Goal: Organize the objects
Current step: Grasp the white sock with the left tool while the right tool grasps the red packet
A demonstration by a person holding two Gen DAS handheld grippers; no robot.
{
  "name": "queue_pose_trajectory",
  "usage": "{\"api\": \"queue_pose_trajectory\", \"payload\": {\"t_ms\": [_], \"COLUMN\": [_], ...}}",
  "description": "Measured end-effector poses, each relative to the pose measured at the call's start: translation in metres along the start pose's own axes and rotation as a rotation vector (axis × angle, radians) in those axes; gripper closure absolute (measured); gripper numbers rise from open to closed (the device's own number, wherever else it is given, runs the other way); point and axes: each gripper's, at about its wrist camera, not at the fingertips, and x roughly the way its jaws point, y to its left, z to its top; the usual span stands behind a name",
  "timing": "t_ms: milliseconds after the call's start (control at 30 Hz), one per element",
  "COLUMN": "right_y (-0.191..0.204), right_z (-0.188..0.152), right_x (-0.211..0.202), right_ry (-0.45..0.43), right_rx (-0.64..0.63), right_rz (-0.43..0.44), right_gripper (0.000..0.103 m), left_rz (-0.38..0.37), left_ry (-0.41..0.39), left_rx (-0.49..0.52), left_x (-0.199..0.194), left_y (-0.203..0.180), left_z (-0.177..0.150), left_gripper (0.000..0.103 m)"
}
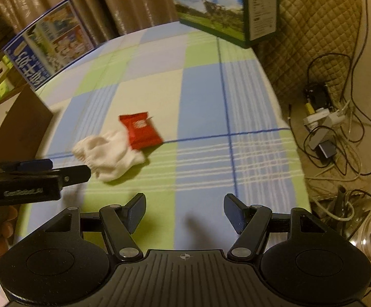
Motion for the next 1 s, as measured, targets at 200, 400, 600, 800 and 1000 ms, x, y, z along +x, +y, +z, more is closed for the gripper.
{"api": "queue_pose_trajectory", "payload": {"t_ms": [200,400,600,800,1000], "right_y": [-0.011,-0.019,-0.02,-0.011,0.015], "right_z": [0.006,0.008,0.014,0.023,0.037], "right_x": [0.005,0.011,0.017,0.028,0.05], "right_ry": [-0.005,0.012,0.011,0.009,-0.006], "right_rx": [0.036,0.056,0.053,0.022,-0.078], "right_rz": [-0.017,-0.026,-0.016,0.022,0.099], "right_gripper": [0.038,0.038,0.038,0.038,0.038], "left_rz": [-0.004,-0.005,-0.029,-0.08,-0.019], "left_ry": [0.0,0.032,0.034,0.017,0.003], "left_rx": [-0.002,0.001,-0.01,-0.047,-0.078], "left_x": [0.033,0.056,0.065,0.051,0.028], "left_y": [0.0,0.001,0.003,0.018,0.042], "left_z": [0.014,0.02,0.019,0.019,0.017], "left_gripper": [0.014,0.027,0.046,0.072,0.073]}}
